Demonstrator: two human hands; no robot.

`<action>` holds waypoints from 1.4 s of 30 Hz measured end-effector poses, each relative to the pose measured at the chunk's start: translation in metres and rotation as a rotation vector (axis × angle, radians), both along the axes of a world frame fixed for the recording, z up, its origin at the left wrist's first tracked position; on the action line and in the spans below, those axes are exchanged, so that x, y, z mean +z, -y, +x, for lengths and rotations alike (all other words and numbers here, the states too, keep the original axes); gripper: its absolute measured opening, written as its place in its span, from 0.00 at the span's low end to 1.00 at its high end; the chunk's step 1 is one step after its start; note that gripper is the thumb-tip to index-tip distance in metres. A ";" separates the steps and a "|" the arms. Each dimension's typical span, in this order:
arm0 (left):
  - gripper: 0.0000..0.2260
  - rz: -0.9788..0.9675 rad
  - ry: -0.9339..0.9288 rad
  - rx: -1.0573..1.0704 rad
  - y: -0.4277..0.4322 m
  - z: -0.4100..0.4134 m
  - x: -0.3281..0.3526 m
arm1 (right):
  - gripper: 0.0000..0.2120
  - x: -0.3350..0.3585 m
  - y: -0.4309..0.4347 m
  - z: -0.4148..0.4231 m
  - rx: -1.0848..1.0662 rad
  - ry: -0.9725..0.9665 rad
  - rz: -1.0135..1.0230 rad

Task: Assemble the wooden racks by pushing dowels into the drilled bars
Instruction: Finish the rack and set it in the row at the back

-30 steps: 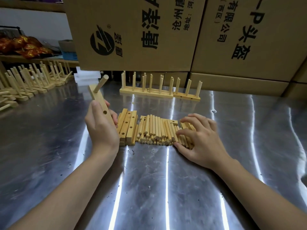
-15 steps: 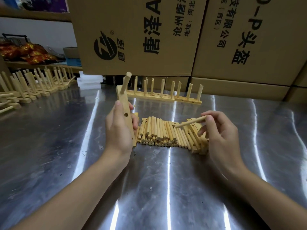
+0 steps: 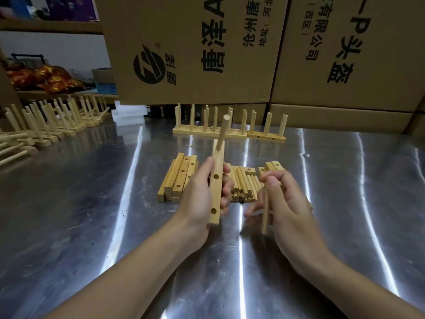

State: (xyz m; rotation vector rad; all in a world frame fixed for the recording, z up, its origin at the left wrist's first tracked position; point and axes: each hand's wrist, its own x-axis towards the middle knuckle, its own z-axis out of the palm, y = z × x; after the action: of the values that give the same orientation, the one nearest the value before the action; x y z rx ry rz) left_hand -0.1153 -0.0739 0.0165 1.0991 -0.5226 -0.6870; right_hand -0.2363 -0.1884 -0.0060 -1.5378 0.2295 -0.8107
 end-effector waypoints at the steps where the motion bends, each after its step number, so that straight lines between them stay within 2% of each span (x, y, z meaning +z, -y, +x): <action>1: 0.19 0.007 0.001 -0.020 0.000 0.000 -0.002 | 0.10 -0.003 0.000 0.000 -0.021 -0.006 -0.062; 4: 0.18 0.008 -0.024 -0.085 0.002 -0.002 -0.006 | 0.08 -0.009 0.004 0.001 -0.089 -0.056 -0.288; 9: 0.06 0.015 0.011 -0.098 0.007 -0.003 -0.012 | 0.02 -0.011 0.006 -0.001 -0.040 -0.008 -0.236; 11: 0.08 0.037 0.067 -0.065 0.008 -0.003 -0.015 | 0.04 -0.011 0.007 -0.002 -0.041 0.013 -0.263; 14: 0.12 0.043 0.156 0.004 0.009 -0.002 -0.017 | 0.02 -0.010 0.010 -0.003 -0.054 0.035 -0.297; 19: 0.06 0.032 0.180 0.061 0.007 0.003 -0.016 | 0.02 -0.011 0.016 -0.004 -0.131 0.002 -0.429; 20: 0.07 0.007 0.134 0.028 0.006 0.004 -0.015 | 0.01 -0.011 0.017 -0.004 -0.149 -0.010 -0.459; 22: 0.17 -0.039 0.030 -0.051 0.005 0.004 -0.013 | 0.02 -0.010 0.017 -0.004 -0.190 -0.030 -0.555; 24: 0.22 -0.023 0.006 -0.090 0.005 0.004 -0.013 | 0.02 -0.007 0.016 -0.006 -0.227 -0.028 -0.649; 29: 0.20 0.070 0.087 -0.158 0.005 -0.001 -0.017 | 0.06 -0.001 0.011 -0.008 -0.255 0.029 -0.795; 36: 0.21 0.100 0.111 -0.143 0.004 -0.005 -0.014 | 0.07 0.000 0.015 -0.010 -0.253 0.001 -0.938; 42: 0.20 0.118 0.272 -0.117 0.001 -0.008 -0.009 | 0.07 0.002 0.021 -0.012 -0.278 -0.030 -1.037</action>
State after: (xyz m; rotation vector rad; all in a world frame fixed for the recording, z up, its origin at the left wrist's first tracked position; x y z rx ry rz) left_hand -0.1234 -0.0751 0.0078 1.2897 -0.7916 -0.6800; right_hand -0.2478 -0.2090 -0.0043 -2.5227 0.0265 -1.2239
